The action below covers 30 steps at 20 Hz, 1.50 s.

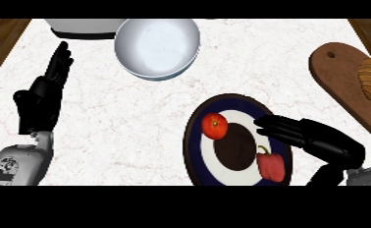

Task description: Pick the bell pepper from the plate and place it in the bowl

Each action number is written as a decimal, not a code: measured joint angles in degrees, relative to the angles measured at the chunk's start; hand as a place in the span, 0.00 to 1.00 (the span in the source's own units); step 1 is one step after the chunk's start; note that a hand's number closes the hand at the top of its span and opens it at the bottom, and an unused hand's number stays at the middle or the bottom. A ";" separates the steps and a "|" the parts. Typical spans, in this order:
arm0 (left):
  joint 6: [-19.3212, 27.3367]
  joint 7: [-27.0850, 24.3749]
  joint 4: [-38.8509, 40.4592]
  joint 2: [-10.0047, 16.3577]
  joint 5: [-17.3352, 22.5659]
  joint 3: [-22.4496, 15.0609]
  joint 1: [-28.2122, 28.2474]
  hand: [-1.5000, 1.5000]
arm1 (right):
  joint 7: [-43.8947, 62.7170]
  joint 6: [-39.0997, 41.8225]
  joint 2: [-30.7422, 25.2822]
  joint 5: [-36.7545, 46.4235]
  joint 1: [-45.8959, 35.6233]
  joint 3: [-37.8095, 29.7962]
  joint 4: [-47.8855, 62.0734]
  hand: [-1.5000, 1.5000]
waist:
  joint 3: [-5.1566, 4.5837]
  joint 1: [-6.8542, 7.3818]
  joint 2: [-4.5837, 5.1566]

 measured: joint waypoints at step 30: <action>-6.07 1.16 -1.31 -6.74 -6.99 5.51 -0.29 0.50 | 3.25 -5.38 22.53 20.13 -1.49 2.02 3.78 1.00 | -0.40 0.40 -0.23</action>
